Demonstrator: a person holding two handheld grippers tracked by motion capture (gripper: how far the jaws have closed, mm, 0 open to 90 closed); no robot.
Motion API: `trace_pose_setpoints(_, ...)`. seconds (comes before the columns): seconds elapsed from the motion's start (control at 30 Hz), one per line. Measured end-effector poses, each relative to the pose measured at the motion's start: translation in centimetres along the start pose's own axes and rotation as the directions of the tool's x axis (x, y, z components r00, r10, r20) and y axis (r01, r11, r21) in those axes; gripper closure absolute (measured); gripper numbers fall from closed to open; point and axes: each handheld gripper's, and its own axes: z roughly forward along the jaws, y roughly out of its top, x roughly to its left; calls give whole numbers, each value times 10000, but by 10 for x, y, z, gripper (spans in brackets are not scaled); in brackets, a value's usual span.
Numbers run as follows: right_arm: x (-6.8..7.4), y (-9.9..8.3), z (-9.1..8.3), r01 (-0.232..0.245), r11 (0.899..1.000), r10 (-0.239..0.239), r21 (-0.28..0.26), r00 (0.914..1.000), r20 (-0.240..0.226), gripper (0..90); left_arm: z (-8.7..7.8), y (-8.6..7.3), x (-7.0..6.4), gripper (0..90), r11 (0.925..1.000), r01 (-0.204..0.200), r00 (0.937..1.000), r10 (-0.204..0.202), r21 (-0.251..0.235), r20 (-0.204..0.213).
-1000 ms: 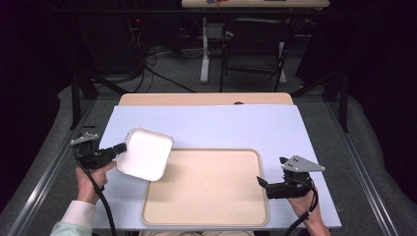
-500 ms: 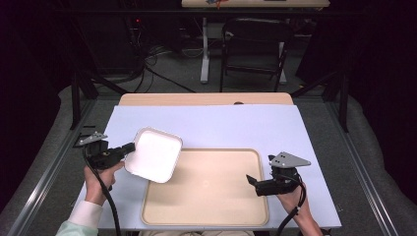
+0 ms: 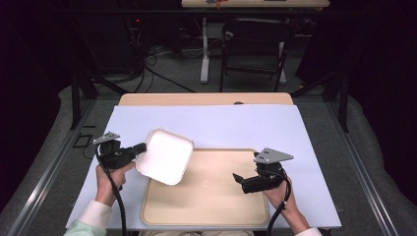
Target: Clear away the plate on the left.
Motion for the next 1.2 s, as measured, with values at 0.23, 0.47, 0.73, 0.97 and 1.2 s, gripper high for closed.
trace_pose_setpoints(0.23, 4, 6, 8, -125, 9999, 125, 12, 9998, -160, 0, 9, 0, -9, 882, 9999, -144, 9998, 143, 35, 145)
trace_pose_setpoints(0.47, 9, 10, 17, -54, 9999, 58, 106, 9992, -389, 0, 18, 0, -18, 882, 9994, -326, 9991, 322, 146, 289)
trace_pose_setpoints(0.73, 18, 18, 30, -84, 9997, 99, 224, 9979, -647, 7, 28, 0, -29, 881, 9987, -464, 9979, 453, 229, 464)
trace_pose_setpoints(0.97, 31, 24, 44, 7, 9993, 35, 364, 9935, -1135, 10, 35, -1, -37, 881, 9969, -734, 9961, 719, 282, 510)
trace_pose_setpoints(1.2, 42, 27, 58, 147, 9975, -51, 695, 9906, -1366, 16, 41, -2, -44, 881, 9960, -843, 9949, 824, 296, 587)
